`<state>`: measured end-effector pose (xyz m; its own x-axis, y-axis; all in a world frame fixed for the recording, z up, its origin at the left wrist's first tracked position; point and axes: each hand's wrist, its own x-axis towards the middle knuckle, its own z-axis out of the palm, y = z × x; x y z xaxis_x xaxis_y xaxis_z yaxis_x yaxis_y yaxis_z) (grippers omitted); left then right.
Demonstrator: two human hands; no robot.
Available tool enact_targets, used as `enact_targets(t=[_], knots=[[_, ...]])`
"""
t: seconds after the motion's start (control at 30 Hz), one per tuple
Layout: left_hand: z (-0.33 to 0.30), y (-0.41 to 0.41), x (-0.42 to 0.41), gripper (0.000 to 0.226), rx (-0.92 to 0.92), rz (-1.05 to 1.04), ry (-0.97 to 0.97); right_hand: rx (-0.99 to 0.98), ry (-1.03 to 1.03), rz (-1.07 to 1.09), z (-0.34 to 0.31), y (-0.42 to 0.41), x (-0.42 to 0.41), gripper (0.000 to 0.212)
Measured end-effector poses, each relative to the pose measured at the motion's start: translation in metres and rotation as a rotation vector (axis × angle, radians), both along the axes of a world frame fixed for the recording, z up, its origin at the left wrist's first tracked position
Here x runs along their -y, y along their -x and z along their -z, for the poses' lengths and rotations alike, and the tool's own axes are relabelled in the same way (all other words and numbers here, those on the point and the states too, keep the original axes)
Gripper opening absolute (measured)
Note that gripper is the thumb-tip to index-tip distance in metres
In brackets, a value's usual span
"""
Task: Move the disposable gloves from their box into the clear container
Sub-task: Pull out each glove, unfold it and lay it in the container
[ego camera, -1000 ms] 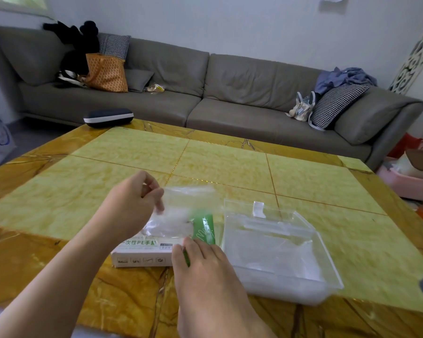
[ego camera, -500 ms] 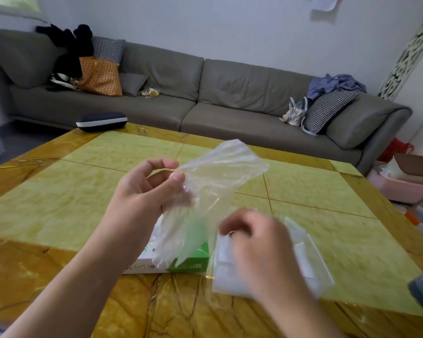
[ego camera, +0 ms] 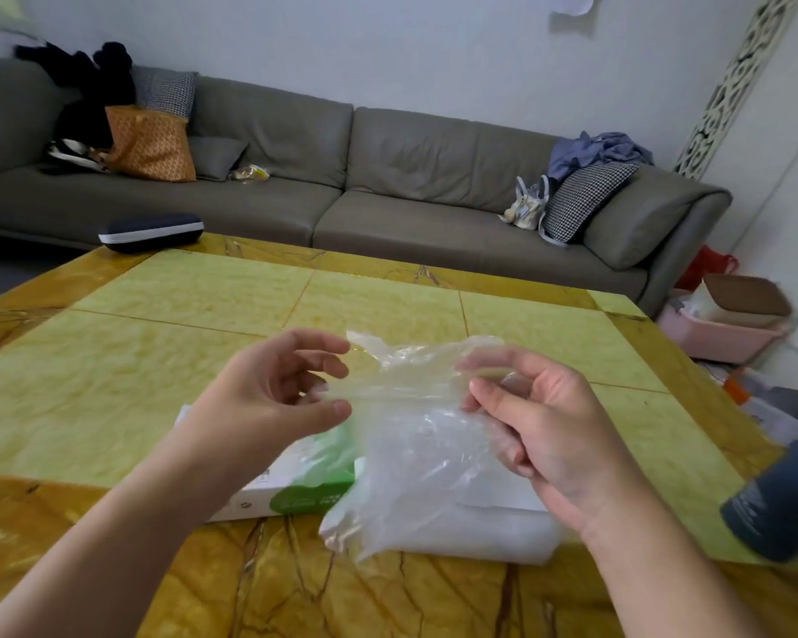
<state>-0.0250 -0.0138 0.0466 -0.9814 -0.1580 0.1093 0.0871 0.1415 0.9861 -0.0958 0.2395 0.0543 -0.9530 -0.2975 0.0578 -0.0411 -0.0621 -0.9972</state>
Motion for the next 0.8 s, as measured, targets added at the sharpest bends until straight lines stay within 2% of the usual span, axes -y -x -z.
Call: enact_targets(t=[0.1,0.17,0.2,0.27,0.33,0.43,0.53,0.6,0.7,0.8], knots=[[-0.003,0.000,0.002,0.039,0.148,0.108,0.083,0.017,0.010,-0.045,0.002,0.002,-0.005,0.029],[-0.003,-0.001,-0.001,0.046,0.245,0.212,0.121,0.018,-0.024,-0.057,0.004,0.004,-0.009,0.030],[-0.003,-0.001,-0.003,0.046,0.262,0.229,0.132,0.011,-0.052,-0.065,0.005,0.005,-0.010,0.029],[-0.002,0.001,-0.010,0.033,0.231,0.219,0.214,-0.016,-0.123,-0.082,0.005,0.005,-0.013,0.021],[-0.002,0.002,-0.018,0.021,0.189,0.193,0.214,-0.050,-0.180,-0.069,0.007,0.006,-0.014,0.015],[-0.001,0.006,-0.018,0.021,0.171,0.142,0.078,-0.072,-0.176,-0.034,0.011,0.008,-0.017,0.018],[-0.004,0.004,-0.019,0.035,0.271,0.244,-0.042,-0.078,-0.085,-0.122,0.009,0.007,-0.017,0.022],[-0.008,0.001,-0.028,0.029,0.311,0.297,-0.217,-0.073,-0.051,-0.195,0.007,0.004,-0.016,0.022],[-0.004,0.006,-0.037,0.024,0.206,0.151,-0.439,-0.066,-0.052,-0.243,0.007,0.002,-0.012,0.021],[0.002,0.013,-0.032,0.021,0.081,0.035,-0.506,-0.043,-0.044,-0.207,0.008,0.002,-0.011,0.022]])
